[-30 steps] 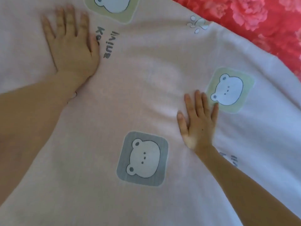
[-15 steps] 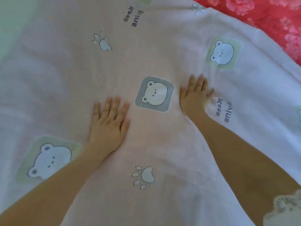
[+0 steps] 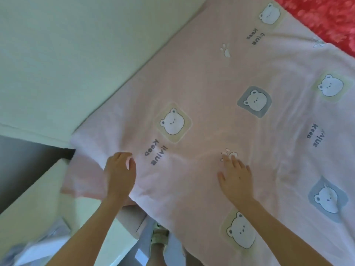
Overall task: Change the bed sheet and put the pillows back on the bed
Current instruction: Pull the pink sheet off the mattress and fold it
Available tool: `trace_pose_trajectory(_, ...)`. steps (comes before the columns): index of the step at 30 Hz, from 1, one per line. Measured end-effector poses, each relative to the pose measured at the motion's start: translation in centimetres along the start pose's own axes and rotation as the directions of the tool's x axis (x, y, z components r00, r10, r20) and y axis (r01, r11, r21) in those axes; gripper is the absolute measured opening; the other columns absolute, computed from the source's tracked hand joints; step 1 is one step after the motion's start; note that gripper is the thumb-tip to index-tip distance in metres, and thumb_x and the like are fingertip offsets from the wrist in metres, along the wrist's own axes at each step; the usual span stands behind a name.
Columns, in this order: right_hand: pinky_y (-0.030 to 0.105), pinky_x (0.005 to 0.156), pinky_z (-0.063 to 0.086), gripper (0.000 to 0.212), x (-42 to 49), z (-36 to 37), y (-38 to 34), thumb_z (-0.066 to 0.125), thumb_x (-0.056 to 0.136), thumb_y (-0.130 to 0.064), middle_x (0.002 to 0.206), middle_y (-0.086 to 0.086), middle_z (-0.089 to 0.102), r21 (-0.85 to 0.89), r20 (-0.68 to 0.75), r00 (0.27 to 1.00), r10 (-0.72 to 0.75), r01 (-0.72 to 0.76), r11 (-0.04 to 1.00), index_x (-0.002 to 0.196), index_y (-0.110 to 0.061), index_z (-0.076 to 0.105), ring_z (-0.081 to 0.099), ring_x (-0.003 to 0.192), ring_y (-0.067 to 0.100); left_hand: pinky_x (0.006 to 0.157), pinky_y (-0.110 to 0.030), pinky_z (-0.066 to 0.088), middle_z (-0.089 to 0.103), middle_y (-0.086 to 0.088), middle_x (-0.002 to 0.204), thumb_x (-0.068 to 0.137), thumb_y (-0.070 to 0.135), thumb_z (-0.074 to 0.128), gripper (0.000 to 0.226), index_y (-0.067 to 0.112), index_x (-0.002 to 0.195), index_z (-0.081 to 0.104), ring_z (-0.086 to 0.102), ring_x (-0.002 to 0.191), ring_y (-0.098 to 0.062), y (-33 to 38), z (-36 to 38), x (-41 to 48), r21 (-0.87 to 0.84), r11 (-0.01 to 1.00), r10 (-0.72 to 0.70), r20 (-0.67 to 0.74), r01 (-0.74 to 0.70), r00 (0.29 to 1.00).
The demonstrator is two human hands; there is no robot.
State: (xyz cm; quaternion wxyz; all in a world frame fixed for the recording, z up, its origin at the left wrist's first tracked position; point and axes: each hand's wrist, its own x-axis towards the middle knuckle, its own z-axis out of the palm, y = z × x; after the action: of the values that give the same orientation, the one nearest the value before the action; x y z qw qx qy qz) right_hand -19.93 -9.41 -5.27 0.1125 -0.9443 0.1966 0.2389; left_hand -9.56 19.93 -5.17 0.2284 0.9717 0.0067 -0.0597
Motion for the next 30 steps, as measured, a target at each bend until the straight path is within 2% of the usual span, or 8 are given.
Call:
trace_pose_trajectory(3, 0.054, 0.087, 0.049, 0.063, 0.1, -0.2, -7.0, 0.071, 0.076, -0.031, 0.124, 0.022, 0.06, -0.007, -0.081, 0.974, -0.211, 0.211, 0.977, 0.132, -0.009, 0.054, 0.061, 0.107, 0.042, 0.084, -0.041, 0.046, 0.063, -0.018, 0.111, 0.092, 0.013, 0.052, 0.024, 0.004, 0.111, 0.064, 0.059, 0.1, -0.035, -5.5, -3.0, 0.1, -0.088, 0.898, -0.438, -0.09, 0.431, 0.895)
trace_pose_trajectory(7, 0.05, 0.112, 0.02, 0.084, 1.5, 1.0, -15.1, 0.051, 0.089, -0.055, 0.159, 0.008, 0.009, -0.156, 0.048, 0.943, -0.33, 0.333, 0.93, 0.152, -0.03, 0.002, 0.016, 0.144, 0.032, 0.089, -0.042, 0.046, 0.058, -0.015, 0.125, 0.094, 0.015, 0.051, 0.033, 0.007, 0.125, 0.057, 0.057, 0.109, -0.033, -11.4, -4.6, 2.3, -0.177, 0.84, -0.531, -0.082, 0.512, 0.843)
trace_pose_trajectory(12, 0.056, 0.107, 0.026, 0.109, 4.4, 4.9, -20.0, 0.063, 0.073, -0.067, 0.157, 0.019, -0.005, -0.319, 0.212, 0.964, -0.16, 0.223, 0.921, 0.15, -0.033, -0.005, 0.005, 0.142, 0.046, 0.095, -0.041, 0.041, 0.05, -0.014, 0.136, 0.089, 0.014, 0.057, 0.049, 0.011, 0.137, 0.047, 0.049, 0.121, -0.034, -16.5, -4.4, 6.2, -0.05, 0.836, -0.548, -0.014, 0.547, 0.836)
trace_pose_trajectory(14, 0.056, 0.106, 0.027, 0.112, 5.2, 5.5, -20.4, 0.066, 0.071, -0.066, 0.156, 0.022, -0.005, -0.375, 0.25, 0.962, -0.11, 0.201, 0.905, 0.15, -0.031, -0.005, 0.005, 0.14, 0.05, 0.088, -0.037, 0.044, 0.057, -0.013, 0.128, 0.086, 0.016, 0.058, 0.049, 0.013, 0.134, 0.049, 0.052, 0.116, -0.033, -17.6, -4.0, 7.4, 0.004, 0.846, -0.532, 0.082, 0.534, 0.843)
trace_pose_trajectory(17, 0.055, 0.108, 0.025, 0.115, 5.5, 5.6, -20.4, 0.069, 0.07, -0.063, 0.156, 0.022, -0.006, -0.388, 0.275, 0.958, -0.087, 0.193, 0.901, 0.151, -0.03, -0.007, 0.002, 0.14, 0.05, 0.083, -0.034, 0.043, 0.06, -0.008, 0.114, 0.082, 0.011, 0.055, 0.05, 0.017, 0.131, 0.049, 0.051, 0.111, -0.031, -18.7, -2.7, 8.5, -0.111, 0.817, -0.529, 0.243, 0.565, 0.813)
trace_pose_trajectory(22, 0.052, 0.109, 0.025, 0.114, 5.6, 6.3, -20.1, 0.065, 0.073, -0.065, 0.157, 0.02, -0.007, -0.443, 0.256, 0.964, -0.072, 0.184, 0.878, 0.15, -0.029, -0.011, 0.001, 0.141, 0.048, 0.074, -0.024, 0.037, 0.053, -0.001, 0.103, 0.08, -0.008, 0.05, 0.037, 0.007, 0.112, 0.059, 0.046, 0.104, -0.02, -18.2, -1.8, 10.9, -0.56, 0.431, -0.55, 0.458, 0.707, 0.698)
trace_pose_trajectory(26, 0.051, 0.11, 0.025, 0.114, 5.6, 6.8, -20.1, 0.061, 0.073, -0.069, 0.157, 0.021, -0.007, -0.487, 0.233, 0.97, -0.063, 0.173, 0.856, 0.15, -0.028, -0.013, 0.001, 0.142, 0.047, 0.071, -0.018, 0.04, 0.053, 0.002, 0.127, 0.069, -0.009, 0.051, 0.066, 0.021, 0.127, 0.055, 0.051, 0.102, -0.014, -17.8, -0.5, 10.5, -0.764, 0.235, -0.436, 0.47, 0.601, 0.768)
trace_pose_trajectory(30, 0.05, 0.109, 0.027, 0.114, 5.4, 6.9, -20.1, 0.059, 0.074, -0.07, 0.156, 0.023, -0.005, -0.511, 0.213, 0.973, -0.086, 0.186, 0.839, 0.15, -0.026, -0.014, 0.003, 0.142, 0.048, 0.086, -0.023, 0.038, 0.048, 0.002, 0.138, 0.079, 0.01, 0.06, 0.044, 0.038, 0.113, 0.06, 0.045, 0.121, -0.017, -17.1, -0.1, 11.0, -0.809, 0.149, -0.467, 0.449, 0.569, 0.761)
